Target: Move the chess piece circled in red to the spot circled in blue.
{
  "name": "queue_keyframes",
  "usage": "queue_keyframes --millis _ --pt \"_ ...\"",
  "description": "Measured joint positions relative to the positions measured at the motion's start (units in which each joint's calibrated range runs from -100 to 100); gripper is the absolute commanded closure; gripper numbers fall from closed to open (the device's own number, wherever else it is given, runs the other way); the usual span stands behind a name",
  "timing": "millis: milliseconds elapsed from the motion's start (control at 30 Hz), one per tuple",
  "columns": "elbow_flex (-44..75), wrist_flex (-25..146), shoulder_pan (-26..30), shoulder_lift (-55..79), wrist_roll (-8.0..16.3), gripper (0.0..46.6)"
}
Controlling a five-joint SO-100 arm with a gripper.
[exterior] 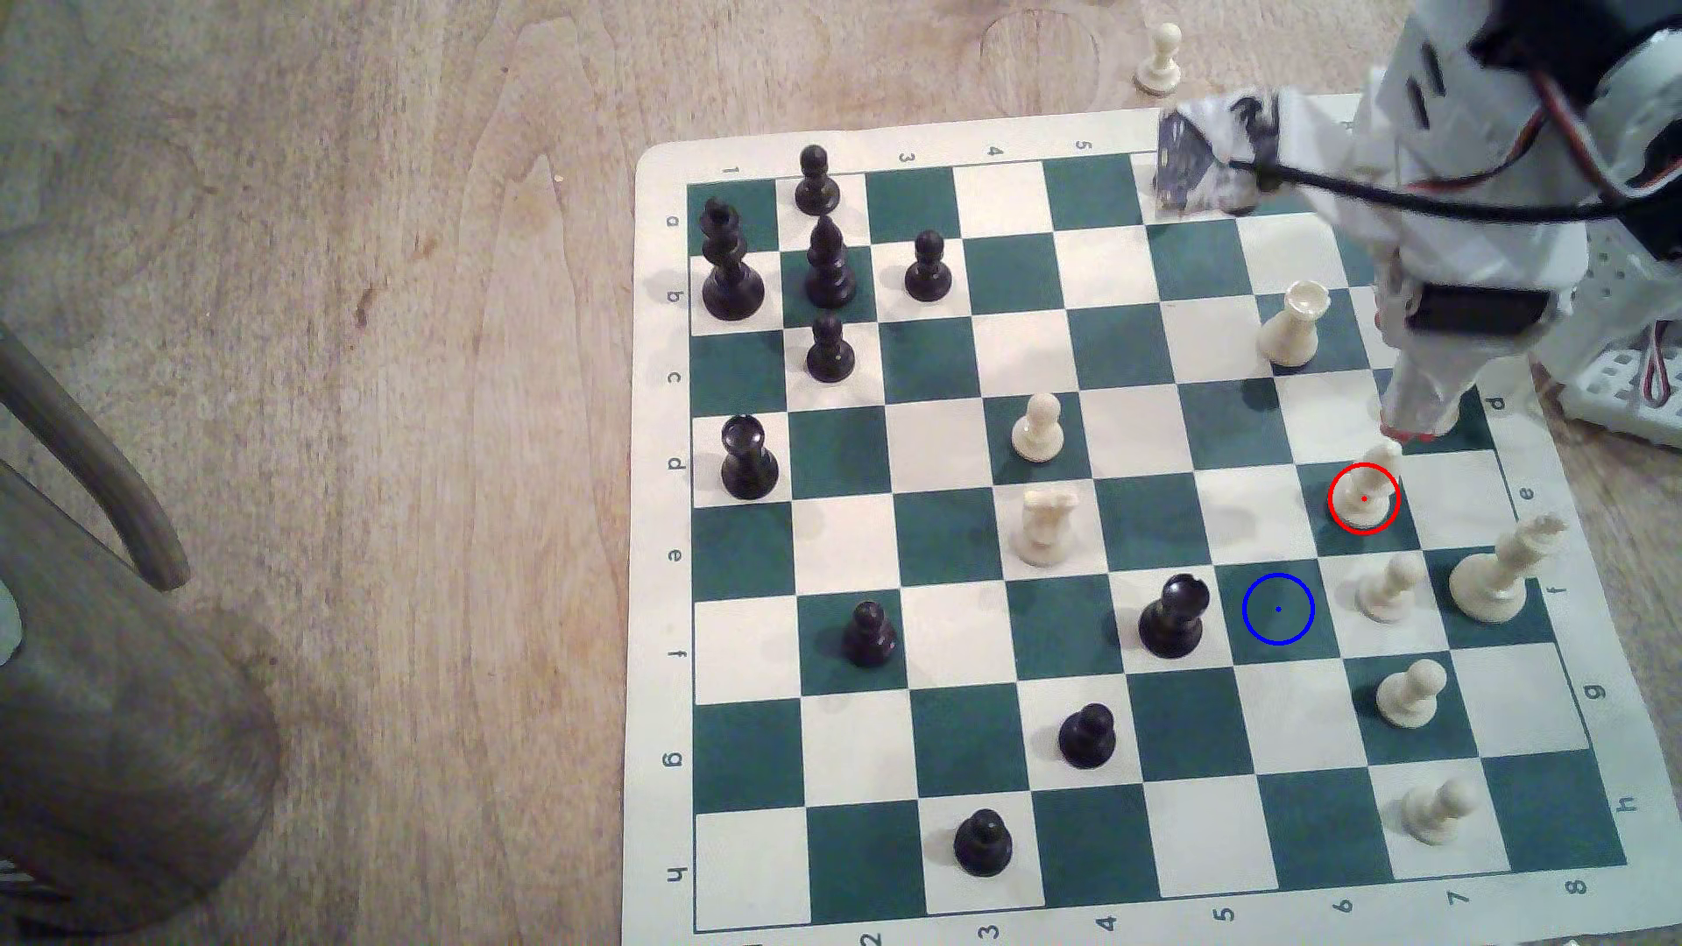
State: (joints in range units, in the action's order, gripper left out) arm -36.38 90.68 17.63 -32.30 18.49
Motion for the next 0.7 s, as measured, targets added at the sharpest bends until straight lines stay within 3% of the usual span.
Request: queue_keyframes --millis 267,700 --pt "-7.68 -5.42 1.84 1.09 1.47 29.7" --pt "-8.04 -9.56 5.16 2.85 3.91 29.4"
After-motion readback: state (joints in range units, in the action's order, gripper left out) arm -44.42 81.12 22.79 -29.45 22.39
